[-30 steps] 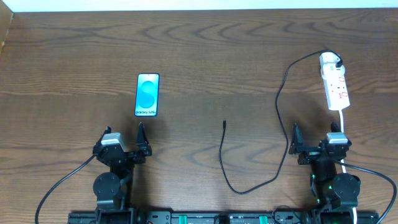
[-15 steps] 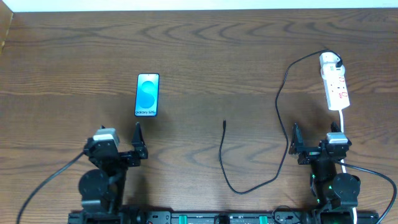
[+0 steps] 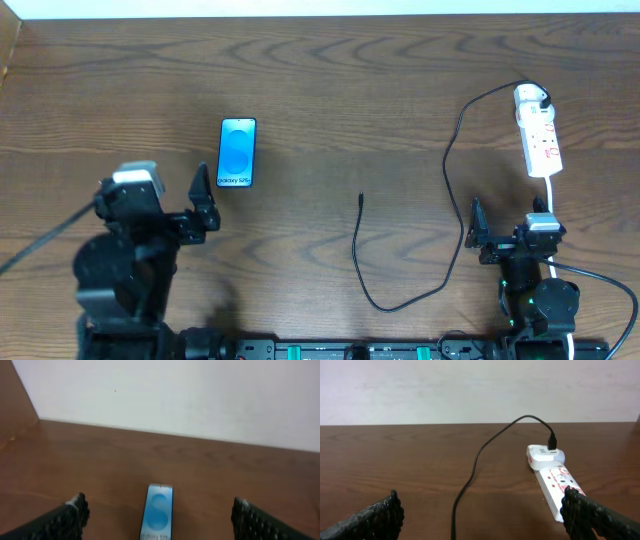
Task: Plug charger to phone and switch on socket
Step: 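Move the left gripper over the blue phone and lower onto it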
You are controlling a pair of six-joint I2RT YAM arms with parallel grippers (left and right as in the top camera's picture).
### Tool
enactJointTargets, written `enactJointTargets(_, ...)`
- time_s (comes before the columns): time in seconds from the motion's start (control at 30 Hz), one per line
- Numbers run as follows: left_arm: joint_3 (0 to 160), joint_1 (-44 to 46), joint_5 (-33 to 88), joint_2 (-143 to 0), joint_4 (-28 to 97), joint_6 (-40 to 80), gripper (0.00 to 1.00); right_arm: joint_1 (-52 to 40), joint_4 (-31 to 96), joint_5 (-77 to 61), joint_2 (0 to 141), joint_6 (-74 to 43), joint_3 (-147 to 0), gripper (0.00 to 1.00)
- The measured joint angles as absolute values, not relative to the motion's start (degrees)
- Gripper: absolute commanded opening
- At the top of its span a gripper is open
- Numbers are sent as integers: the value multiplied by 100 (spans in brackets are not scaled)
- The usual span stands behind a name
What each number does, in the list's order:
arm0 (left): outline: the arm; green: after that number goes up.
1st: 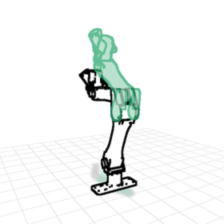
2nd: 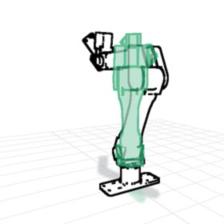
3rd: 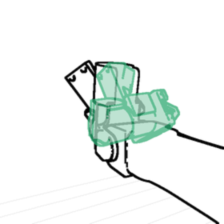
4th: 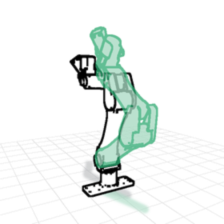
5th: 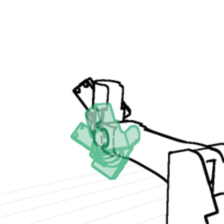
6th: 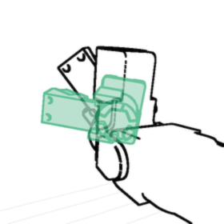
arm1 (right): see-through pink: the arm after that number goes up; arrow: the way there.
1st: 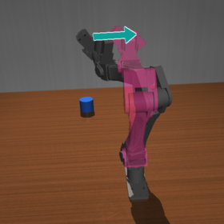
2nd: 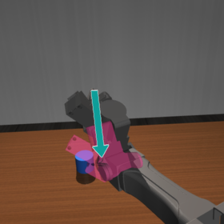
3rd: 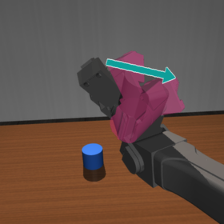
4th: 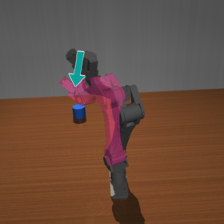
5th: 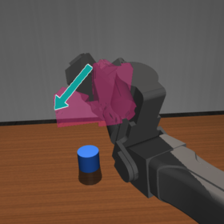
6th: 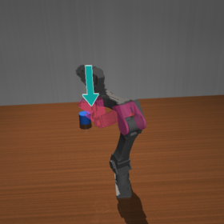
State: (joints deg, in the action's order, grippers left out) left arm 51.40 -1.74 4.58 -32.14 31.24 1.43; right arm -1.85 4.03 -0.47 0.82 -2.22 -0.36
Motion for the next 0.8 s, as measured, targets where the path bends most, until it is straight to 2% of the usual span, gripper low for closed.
enactJointTargets(0.47, 7933, -174, 460, -5811, 5382, 143, 92, -185, 403, -40, 84, -237, -36, 99)
enactJointTargets(0.67, 8691, -174, 460, -7050, 6211, 143, 92, -185, 405, -40, 82, -237, -36, 99)
enactJointTargets(0.8, 8847, -174, 480, -7817, 6318, 143, 93, -185, 405, -40, 84, -237, -36, 99)
